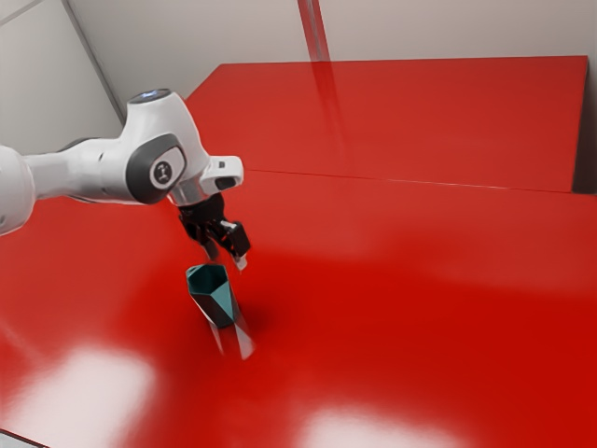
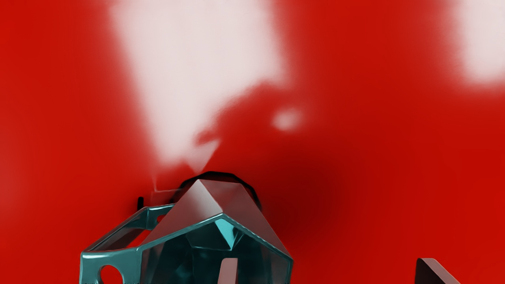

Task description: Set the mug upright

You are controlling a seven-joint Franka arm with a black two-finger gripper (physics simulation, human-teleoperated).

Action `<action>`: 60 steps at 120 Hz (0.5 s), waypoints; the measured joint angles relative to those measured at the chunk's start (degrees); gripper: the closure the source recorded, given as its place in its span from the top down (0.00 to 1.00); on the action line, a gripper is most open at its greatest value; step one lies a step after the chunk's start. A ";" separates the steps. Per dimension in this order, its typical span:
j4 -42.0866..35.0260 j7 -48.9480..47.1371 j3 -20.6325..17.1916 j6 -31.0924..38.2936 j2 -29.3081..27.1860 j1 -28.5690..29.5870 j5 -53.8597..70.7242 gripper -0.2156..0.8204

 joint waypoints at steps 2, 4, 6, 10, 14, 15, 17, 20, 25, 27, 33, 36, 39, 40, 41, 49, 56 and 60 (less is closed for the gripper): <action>1.09 -0.02 0.08 -0.43 0.05 -0.01 0.02 0.68; 2.08 -0.04 0.14 -0.83 0.10 0.03 0.04 0.69; 3.17 -0.06 0.20 -1.22 0.24 0.07 0.07 0.70; 5.95 -0.08 0.29 -2.22 1.14 0.25 0.12 0.71; 9.42 -0.09 0.39 -3.48 2.83 0.44 0.16 0.72; 10.28 -0.10 0.43 -3.81 3.26 0.48 0.17 0.73; 11.88 -0.11 0.48 -4.45 3.99 0.56 0.18 0.73; 13.84 -0.12 0.55 -5.32 4.75 0.68 0.20 0.74; 16.58 -0.13 0.60 -6.73 5.40 0.89 0.34 0.75; 17.77 -0.14 0.61 -7.38 5.58 0.97 0.40 0.75; 20.78 -0.04 0.63 -9.18 5.86 1.23 0.56 0.76; 22.36 0.16 0.66 -9.97 5.93 1.35 0.61 0.76; 23.91 0.37 0.71 -10.75 5.98 1.44 0.64 0.77; 24.36 0.44 0.73 -11.01 5.98 1.48 0.64 0.77; 24.77 0.52 0.77 -11.29 5.98 1.49 0.65 0.77; 27.41 1.06 1.10 -13.66 5.83 1.63 0.68 0.77; 28.48 1.48 0.60 -15.39 5.62 2.72 0.66 0.78; 28.84 1.71 0.43 -16.19 5.61 3.31 0.69 0.78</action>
